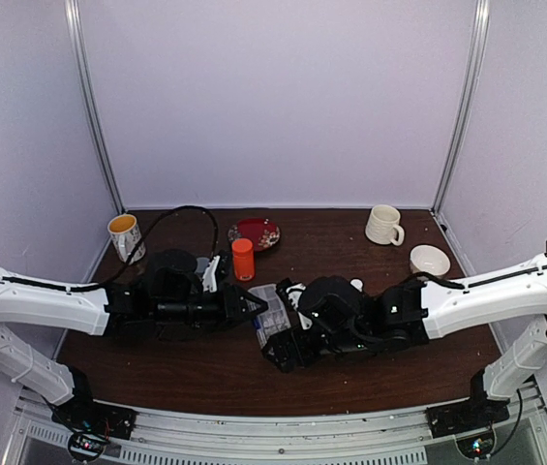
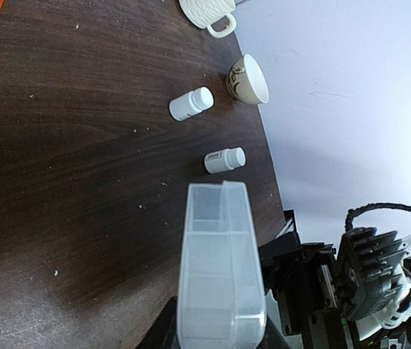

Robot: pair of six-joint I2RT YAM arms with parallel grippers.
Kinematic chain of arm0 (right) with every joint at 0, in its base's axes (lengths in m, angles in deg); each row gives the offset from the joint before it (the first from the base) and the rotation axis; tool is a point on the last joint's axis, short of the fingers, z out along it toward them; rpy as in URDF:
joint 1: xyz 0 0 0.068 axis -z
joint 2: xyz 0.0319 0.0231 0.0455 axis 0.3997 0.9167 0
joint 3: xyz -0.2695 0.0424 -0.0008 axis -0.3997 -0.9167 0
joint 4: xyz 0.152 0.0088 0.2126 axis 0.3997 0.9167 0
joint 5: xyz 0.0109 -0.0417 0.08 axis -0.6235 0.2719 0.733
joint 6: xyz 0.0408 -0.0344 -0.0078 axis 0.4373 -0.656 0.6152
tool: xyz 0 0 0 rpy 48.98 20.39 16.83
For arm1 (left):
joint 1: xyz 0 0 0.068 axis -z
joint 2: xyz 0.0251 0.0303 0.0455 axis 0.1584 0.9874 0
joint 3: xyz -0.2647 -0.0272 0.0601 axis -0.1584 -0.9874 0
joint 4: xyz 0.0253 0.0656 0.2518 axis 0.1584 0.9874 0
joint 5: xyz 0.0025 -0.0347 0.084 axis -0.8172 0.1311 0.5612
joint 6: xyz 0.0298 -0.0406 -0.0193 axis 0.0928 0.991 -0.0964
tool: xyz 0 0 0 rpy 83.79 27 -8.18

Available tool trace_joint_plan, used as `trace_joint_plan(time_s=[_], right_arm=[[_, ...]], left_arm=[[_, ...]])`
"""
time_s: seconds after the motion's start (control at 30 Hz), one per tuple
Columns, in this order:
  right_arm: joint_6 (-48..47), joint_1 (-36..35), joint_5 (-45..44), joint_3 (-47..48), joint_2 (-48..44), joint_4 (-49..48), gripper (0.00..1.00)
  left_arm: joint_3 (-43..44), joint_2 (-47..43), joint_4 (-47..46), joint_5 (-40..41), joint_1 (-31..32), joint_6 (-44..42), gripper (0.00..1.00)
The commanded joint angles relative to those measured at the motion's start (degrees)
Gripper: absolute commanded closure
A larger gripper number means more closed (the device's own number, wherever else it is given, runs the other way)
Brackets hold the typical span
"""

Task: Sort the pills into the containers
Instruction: Pass from the left arm to the right

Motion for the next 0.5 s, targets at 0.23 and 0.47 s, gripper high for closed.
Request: trace_joint_plan(time_s=[0.23,0.47], right_arm=[[-0.94,-1.06,-4.66,3.49,1.85,2.76,0.16],[-1.78,-1.17,-3.6,3.15,2.43,1.41,0.27]], left_arm=[[-1.5,-0.99,-5.92,1.68,-0.11,2.07,0.73],[-1.2,-0.38,-6.08,1.0,-0.06,2.31,0.73]])
